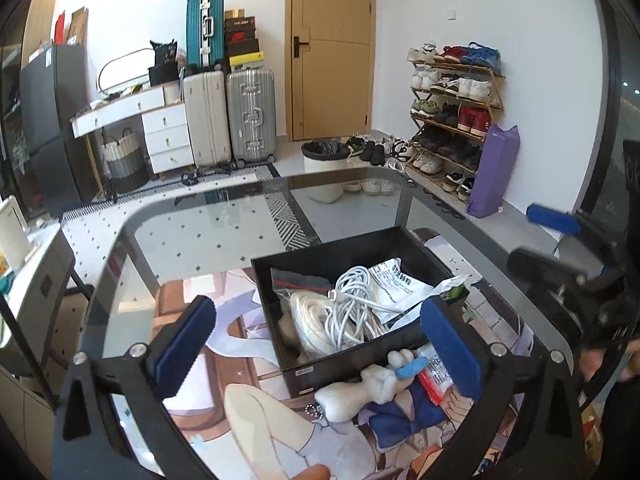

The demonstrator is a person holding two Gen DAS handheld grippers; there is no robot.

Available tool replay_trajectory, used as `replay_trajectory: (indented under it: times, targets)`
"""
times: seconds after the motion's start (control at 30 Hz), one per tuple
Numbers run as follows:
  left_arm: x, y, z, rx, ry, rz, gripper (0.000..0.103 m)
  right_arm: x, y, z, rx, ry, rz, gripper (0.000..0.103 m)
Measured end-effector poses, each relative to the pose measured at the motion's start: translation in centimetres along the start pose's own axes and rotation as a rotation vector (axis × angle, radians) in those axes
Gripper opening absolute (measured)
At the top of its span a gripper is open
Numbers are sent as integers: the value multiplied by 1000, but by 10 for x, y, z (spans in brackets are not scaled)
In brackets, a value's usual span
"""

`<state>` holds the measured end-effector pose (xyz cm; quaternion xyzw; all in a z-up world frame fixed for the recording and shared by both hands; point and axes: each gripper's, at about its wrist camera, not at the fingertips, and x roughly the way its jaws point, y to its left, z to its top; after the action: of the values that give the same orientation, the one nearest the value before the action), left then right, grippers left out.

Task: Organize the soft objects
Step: 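Withdraw both grippers from the box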

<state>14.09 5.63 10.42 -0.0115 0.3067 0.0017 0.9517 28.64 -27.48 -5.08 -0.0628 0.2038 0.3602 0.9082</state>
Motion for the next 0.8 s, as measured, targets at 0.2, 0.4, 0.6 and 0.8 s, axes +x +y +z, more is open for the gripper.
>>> replay_trajectory:
  times: [0.2,0.4,0.6,0.8]
  targets:
    - [-21,1,-1,-14,-27,-6,103,-35,-5,20,37,-48,2,101]
    - [-32,6,-7,-49,-31,-12,103,-57,0,25,19,-45,0,102]
    - [-35,5,-19,-53,-13,-4,103,-63,3,15,30,-19,3,102]
    - [-38,5,-31,-61,-1,-7,103,-60,-1,2,60,12,4,102]
